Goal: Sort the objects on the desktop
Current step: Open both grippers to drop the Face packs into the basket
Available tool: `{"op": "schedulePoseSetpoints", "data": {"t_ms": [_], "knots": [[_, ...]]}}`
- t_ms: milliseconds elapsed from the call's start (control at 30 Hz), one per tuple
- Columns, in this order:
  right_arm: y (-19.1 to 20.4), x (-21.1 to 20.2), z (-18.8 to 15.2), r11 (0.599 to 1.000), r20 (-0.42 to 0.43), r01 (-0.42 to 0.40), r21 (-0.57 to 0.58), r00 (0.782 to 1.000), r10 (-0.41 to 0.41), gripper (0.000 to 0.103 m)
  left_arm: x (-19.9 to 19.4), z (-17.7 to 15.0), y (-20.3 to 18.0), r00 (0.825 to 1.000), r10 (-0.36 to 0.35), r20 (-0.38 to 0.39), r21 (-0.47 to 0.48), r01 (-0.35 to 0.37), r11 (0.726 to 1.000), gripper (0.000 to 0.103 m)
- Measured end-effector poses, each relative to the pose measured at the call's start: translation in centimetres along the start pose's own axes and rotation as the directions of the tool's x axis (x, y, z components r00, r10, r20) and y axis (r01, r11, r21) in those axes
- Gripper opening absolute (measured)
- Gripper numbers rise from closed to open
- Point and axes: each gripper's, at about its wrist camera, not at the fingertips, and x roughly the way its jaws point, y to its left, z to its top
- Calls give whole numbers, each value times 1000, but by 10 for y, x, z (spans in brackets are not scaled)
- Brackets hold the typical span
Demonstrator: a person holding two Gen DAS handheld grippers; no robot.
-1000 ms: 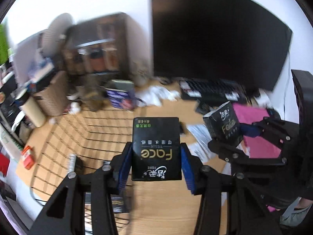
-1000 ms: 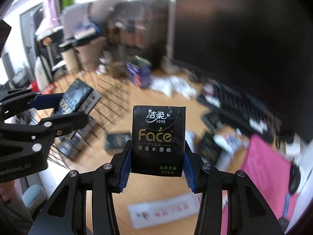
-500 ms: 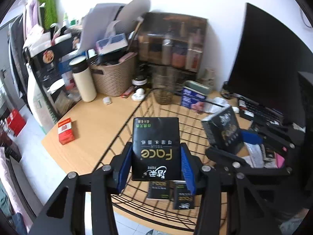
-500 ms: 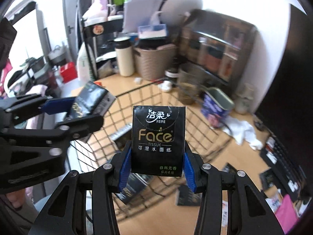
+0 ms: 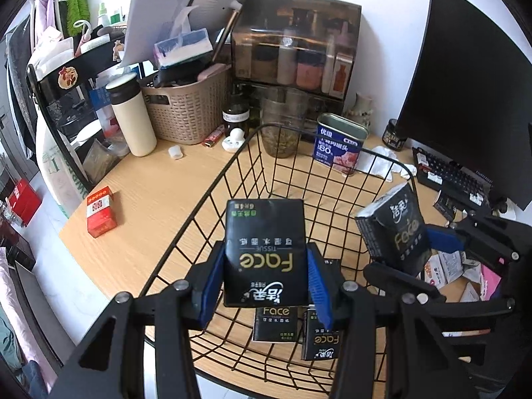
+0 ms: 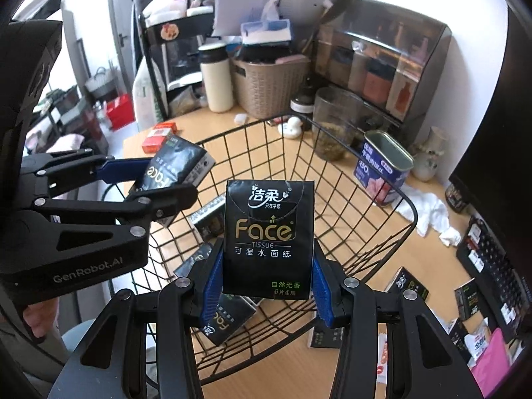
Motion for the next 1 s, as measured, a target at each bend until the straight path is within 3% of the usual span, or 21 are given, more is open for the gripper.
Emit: {"op": "schedulePoseSetpoints", "data": {"t_ms": [400, 533, 667, 1000], "knots": [[3, 0, -1, 1000, 4, 2, -16, 1000, -2, 46, 1, -1, 0, 1000, -18, 0, -11, 18, 1000, 52], [9, -5, -2, 997, 38, 58, -50, 998, -56, 48, -3, 0, 5, 998, -54, 16, -48, 54, 997, 66], [9, -7, -1, 997, 45, 58, -50, 997, -56, 50, -6, 0, 2, 1000, -12, 26, -30, 13, 999, 67], [10, -5, -2, 997, 37, 52, -56, 998, -50, 51, 0, -1, 0, 1000, -27, 6, -25, 27, 999, 67]]}}
